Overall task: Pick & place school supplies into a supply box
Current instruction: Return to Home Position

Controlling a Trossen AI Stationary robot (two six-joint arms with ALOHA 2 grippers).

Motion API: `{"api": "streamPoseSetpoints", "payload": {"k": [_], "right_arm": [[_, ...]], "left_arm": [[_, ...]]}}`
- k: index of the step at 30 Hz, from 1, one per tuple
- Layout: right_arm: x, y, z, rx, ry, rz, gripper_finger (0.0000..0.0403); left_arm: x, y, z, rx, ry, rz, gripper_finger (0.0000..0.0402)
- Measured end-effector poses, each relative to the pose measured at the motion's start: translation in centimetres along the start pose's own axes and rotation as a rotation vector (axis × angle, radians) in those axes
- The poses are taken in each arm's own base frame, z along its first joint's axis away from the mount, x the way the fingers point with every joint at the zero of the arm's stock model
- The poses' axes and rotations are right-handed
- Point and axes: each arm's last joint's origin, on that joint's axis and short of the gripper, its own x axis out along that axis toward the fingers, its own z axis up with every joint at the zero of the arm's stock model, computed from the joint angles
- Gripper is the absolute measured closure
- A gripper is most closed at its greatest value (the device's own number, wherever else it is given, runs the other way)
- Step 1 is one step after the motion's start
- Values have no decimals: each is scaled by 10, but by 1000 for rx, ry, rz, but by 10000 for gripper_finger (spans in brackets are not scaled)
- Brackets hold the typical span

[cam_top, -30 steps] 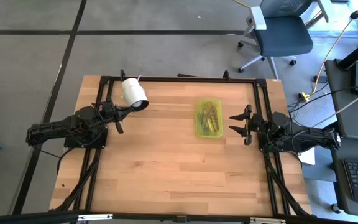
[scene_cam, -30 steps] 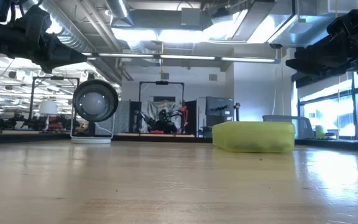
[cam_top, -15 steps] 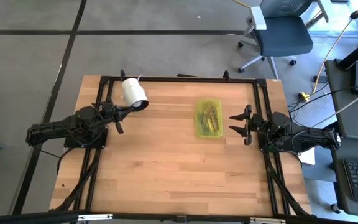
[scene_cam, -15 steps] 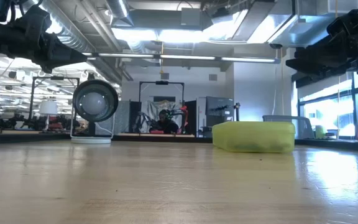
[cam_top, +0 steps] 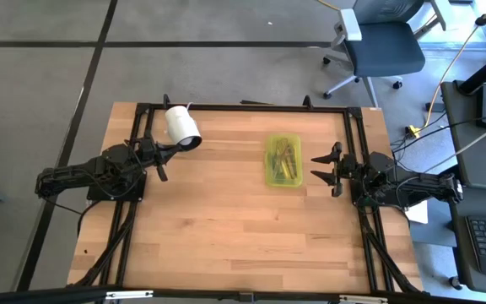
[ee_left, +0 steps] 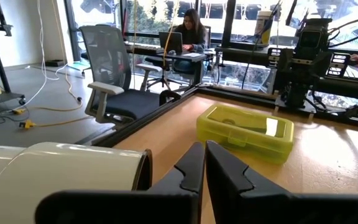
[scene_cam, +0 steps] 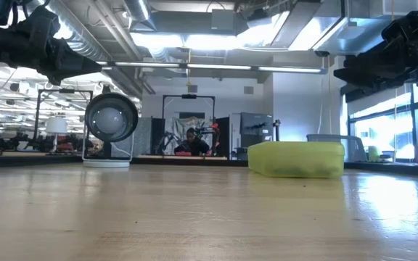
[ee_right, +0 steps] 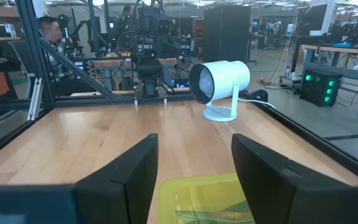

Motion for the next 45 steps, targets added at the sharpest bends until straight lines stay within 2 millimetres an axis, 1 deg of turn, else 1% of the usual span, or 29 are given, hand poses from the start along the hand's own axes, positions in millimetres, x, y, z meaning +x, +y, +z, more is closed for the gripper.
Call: {"api": "streamPoseSetpoints", "payload": {"k": [45], "right_arm": [[0, 0, 0, -2, 0, 0, 195]], "left_arm": [[0, 0, 0, 0, 0, 0, 393]]}}
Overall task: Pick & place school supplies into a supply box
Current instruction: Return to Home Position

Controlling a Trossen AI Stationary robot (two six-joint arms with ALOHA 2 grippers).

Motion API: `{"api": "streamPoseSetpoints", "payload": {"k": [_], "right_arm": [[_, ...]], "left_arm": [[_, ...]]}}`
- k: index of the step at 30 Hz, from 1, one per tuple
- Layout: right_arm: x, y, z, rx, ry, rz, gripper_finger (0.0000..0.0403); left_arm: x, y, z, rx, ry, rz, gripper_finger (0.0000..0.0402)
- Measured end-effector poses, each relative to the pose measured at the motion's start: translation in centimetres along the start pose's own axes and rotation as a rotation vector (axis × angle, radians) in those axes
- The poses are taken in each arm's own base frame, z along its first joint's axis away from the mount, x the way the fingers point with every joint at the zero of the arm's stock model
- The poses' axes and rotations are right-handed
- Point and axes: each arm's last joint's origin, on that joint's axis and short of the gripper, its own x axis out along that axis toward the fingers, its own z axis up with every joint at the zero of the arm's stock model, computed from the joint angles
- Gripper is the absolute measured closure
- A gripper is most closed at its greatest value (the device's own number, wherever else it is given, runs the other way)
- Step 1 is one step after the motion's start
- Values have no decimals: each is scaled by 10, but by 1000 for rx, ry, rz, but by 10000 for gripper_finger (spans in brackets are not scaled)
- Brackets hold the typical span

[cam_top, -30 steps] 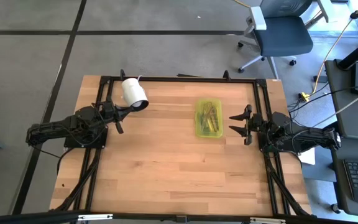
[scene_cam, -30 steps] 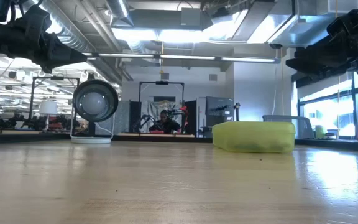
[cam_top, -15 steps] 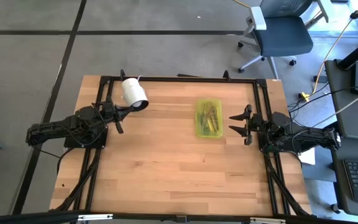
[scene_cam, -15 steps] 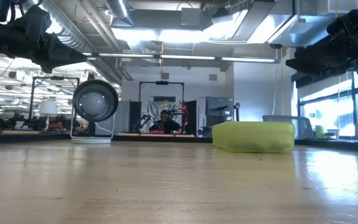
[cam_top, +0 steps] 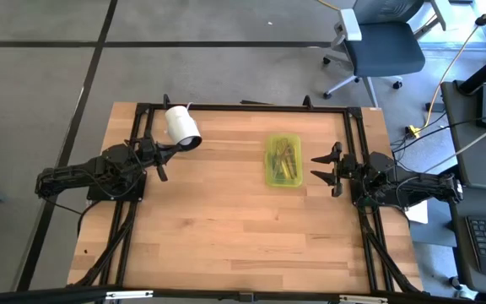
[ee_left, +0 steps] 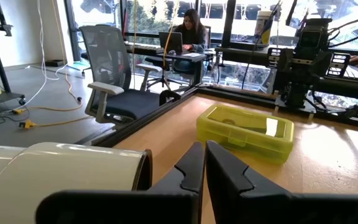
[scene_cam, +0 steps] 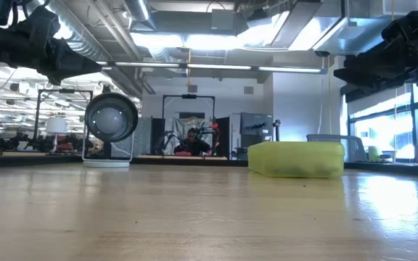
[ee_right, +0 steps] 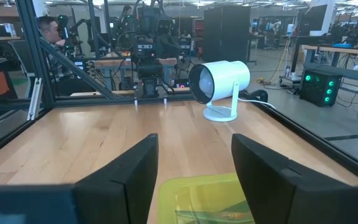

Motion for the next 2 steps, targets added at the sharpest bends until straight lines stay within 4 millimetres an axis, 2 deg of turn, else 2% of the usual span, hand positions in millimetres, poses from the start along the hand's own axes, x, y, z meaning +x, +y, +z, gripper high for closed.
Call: {"api": "streamPoseSetpoints", "payload": {"k": [2], "right_arm": [[0, 0, 0, 0, 0, 0, 195]], "left_arm": [[0, 0, 0, 0, 0, 0, 393]]}}
